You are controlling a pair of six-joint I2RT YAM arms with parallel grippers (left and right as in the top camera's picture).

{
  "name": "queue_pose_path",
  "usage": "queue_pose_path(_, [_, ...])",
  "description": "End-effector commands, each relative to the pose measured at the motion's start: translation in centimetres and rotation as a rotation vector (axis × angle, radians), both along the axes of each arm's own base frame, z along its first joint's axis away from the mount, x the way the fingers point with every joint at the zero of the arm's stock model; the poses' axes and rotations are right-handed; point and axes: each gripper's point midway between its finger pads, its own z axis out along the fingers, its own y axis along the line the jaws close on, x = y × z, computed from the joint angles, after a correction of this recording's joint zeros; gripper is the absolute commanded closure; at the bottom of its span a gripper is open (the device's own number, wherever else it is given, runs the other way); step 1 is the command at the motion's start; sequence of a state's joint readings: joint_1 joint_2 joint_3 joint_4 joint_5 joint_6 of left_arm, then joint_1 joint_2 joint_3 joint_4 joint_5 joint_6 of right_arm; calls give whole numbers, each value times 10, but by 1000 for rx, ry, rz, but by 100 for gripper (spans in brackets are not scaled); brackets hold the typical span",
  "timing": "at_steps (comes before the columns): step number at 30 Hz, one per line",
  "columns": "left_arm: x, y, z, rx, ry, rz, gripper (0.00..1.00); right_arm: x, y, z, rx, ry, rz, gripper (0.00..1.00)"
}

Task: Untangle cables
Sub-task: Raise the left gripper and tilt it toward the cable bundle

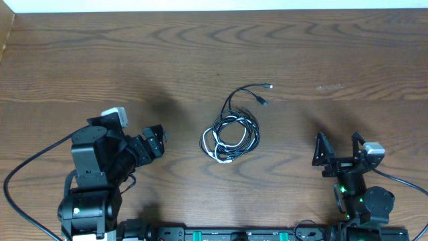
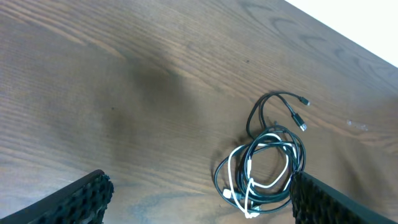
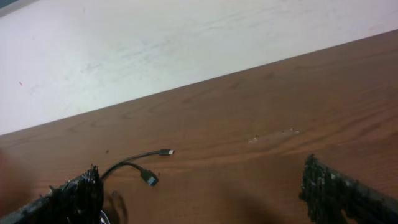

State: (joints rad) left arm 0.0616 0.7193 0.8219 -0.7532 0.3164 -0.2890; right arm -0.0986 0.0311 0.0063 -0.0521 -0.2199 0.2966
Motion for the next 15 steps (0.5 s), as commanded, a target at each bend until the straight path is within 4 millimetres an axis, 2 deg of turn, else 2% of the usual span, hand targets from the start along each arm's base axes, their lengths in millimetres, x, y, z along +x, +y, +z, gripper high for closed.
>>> queue_pose_path(1, [0, -3, 7, -12, -12, -10, 9, 0, -2, -1, -5, 5, -12, 1])
queue_pose_path(6, [2, -3, 6, -11, -6, -10, 9, 0, -2, -1, -5, 5, -12, 1])
queue_pose_path(15, [11, -3, -16, -45, 101, 16, 9, 0, -2, -1, -5, 5, -12, 1])
